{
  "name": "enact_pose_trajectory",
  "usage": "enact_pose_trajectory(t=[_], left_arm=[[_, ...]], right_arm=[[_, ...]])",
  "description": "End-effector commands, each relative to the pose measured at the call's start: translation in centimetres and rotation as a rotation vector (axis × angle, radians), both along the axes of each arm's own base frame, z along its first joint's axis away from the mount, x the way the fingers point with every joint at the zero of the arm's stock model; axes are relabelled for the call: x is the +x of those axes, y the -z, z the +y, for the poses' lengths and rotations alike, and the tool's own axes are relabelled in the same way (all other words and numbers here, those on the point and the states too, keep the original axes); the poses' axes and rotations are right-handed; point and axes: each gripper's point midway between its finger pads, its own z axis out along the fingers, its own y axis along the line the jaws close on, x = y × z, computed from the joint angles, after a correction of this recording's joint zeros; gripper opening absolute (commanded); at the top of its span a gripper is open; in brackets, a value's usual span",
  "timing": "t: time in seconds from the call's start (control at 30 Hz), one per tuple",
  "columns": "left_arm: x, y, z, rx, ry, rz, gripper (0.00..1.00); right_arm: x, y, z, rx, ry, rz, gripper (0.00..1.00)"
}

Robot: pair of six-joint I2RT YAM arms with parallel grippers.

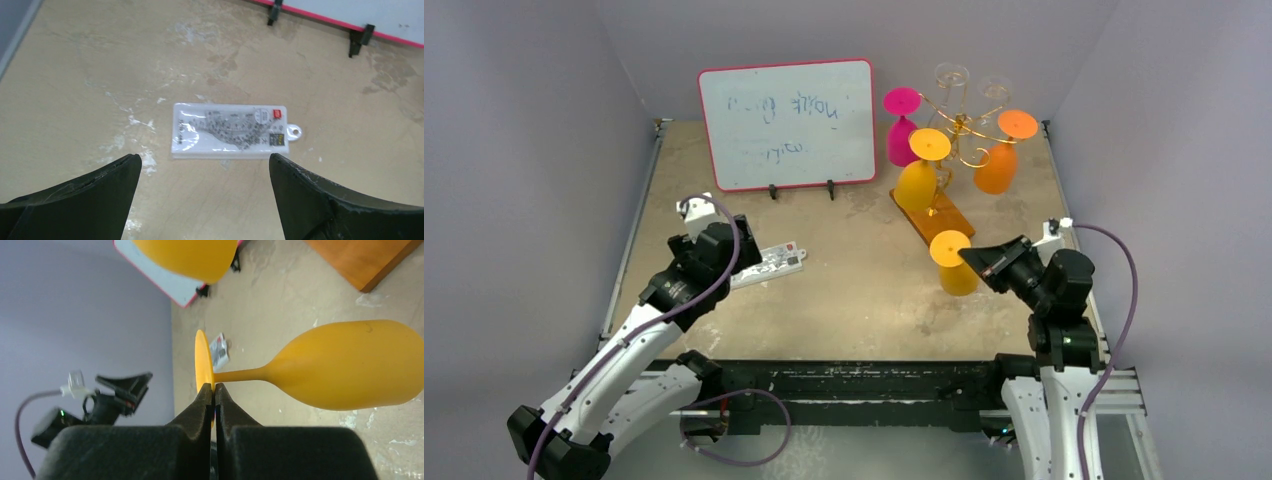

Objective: Take the wine glass off the wine glass rack

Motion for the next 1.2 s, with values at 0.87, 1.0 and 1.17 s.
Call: enact_pose_trajectory(t=[0.87,1.0,1.17], left_arm=[[-2.1,0.9,-14.3,-0.468,0.656,0.074,0.98],[-3.2,-0.2,-17.3,-0.642,0.768,0.058,0.97],[-3.9,-3.6,-20.6,-0.899,0.879,0.003,0.96]], right_arm=[[-5.8,0.2,6.3,-0.134,-0.708,-0.216,0.00],[-5.4,-0.4,7.3,-0.122,-0.714,-0.230,0.00],[-4.7,-1.1,10.2,-0.056,-0.725,-0.221,0.00]])
